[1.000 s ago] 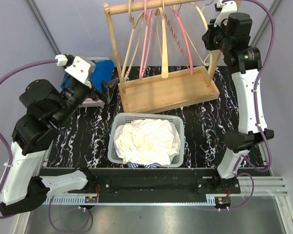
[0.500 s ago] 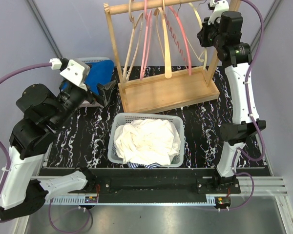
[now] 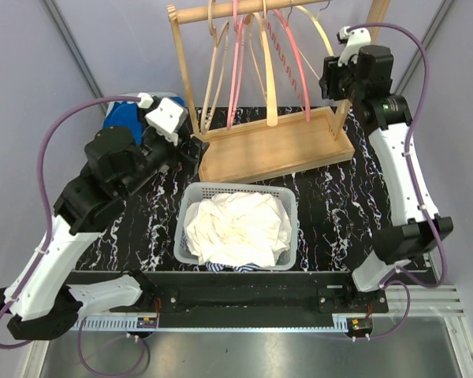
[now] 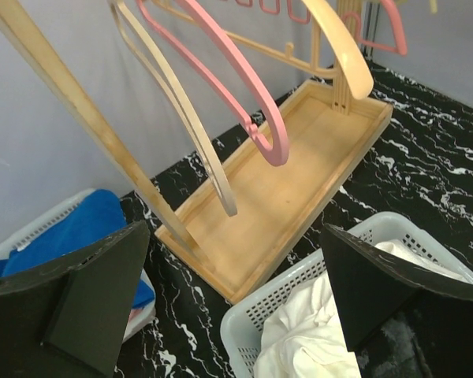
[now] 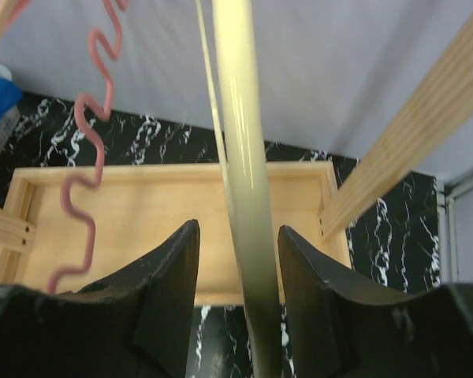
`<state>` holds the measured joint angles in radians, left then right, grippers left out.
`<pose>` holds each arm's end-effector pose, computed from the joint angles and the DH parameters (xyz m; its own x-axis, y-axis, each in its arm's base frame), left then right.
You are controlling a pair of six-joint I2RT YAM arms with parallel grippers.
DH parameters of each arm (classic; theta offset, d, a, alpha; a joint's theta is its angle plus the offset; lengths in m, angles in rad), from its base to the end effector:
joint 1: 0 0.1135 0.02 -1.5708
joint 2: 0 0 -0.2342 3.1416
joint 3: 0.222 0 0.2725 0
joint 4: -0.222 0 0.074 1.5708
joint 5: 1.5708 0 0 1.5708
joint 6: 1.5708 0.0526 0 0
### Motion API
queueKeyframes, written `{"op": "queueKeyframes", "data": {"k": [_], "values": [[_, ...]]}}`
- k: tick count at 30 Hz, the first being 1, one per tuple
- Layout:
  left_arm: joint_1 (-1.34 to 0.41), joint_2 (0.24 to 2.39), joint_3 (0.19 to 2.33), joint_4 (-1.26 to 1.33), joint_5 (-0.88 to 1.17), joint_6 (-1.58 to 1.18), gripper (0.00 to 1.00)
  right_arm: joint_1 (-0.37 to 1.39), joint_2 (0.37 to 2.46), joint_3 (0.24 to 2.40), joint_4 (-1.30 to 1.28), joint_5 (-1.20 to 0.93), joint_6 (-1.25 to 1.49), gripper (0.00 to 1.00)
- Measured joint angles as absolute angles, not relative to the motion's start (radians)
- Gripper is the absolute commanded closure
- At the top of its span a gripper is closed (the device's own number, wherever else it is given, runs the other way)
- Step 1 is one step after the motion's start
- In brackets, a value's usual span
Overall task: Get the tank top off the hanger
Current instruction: Place the hanger at the clothesline, then reset both arms
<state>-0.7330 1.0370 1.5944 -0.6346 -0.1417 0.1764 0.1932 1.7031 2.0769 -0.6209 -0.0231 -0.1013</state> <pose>0.1687 -0.1419 0.4969 0.0415 0.1964 -0.9796 0.5592 0.8080 0.1857 0.3915 0.0778 0.4676 -0.2172 -0.1455 -0.9652 -0.2371 0.9671 -0.0924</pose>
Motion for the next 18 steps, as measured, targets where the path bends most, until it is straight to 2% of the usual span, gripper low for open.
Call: {"op": "queueKeyframes", "data": {"k": [4,5,11,12,13,18], "values": [[-0.733,1.079,1.594,-0.638,-0.133,0.164,0.01,0.193,1.566,1.905,-0.584,0.002,-0.112,0.4],[-0.733,1.09,1.596,-0.64,-0.132,0.162,0.01,0.193,1.535,1.875,-0.567,0.01,-0.112,0.33],[-0.733,1.176,1.684,-0.66,-0.152,0.168,0.01,0.193,1.358,1.75,-0.497,0.081,-0.085,0.13],[-0.733,1.192,1.707,-0.661,-0.159,0.171,0.01,0.193,1.336,1.741,-0.498,0.088,-0.078,0.03],[-0.733,1.214,1.744,-0.673,-0.167,0.177,0.01,0.193,1.311,1.734,-0.504,0.089,-0.066,0.0],[-0.71,1.29,1.868,-0.683,-0.177,0.201,0.01,0.193,1.176,1.699,-0.533,0.079,0.017,0.0]]}}
